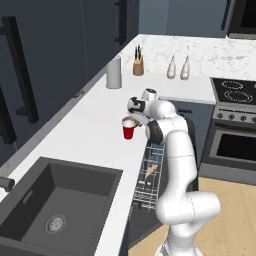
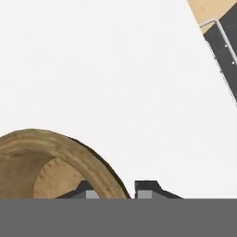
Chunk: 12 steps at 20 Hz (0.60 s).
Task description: Pick up the cup and bowl from the counter, place them in the dishwasher, and close the dishwasher door.
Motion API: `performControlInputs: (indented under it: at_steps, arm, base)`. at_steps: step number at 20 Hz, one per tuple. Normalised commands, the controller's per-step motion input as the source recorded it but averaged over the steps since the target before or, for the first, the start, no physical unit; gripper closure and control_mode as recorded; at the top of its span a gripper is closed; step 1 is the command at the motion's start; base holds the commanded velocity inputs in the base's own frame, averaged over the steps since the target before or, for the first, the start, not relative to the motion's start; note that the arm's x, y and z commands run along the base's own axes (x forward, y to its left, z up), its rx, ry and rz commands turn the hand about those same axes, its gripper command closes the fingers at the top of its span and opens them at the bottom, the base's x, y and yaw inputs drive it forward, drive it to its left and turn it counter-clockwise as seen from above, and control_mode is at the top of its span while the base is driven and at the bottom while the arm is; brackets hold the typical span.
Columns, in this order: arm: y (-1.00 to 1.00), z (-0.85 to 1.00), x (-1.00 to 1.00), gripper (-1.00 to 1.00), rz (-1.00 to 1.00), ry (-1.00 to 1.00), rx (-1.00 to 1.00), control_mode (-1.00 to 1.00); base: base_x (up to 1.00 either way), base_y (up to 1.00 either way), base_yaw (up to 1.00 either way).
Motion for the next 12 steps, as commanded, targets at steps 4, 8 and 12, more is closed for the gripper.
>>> performControlInputs:
  at_steps: [4,8,12]
  arm:
    - [0.0,-0.02,-0.96,1.0,-0.11,-0.06,0.04,-1.0]
    - [-0.06,0.0,-1.0,1.0,-0.11,-0.11,0.05,-1.0]
    - [-0.31,0.0,-0.98,1.0,-0.16,-0.15,0.0,-1.0]
  base:
    - [0.0,0.0,0.0]
    - [0.0,0.0,0.0]
    - [0.0,0.0,0.0]
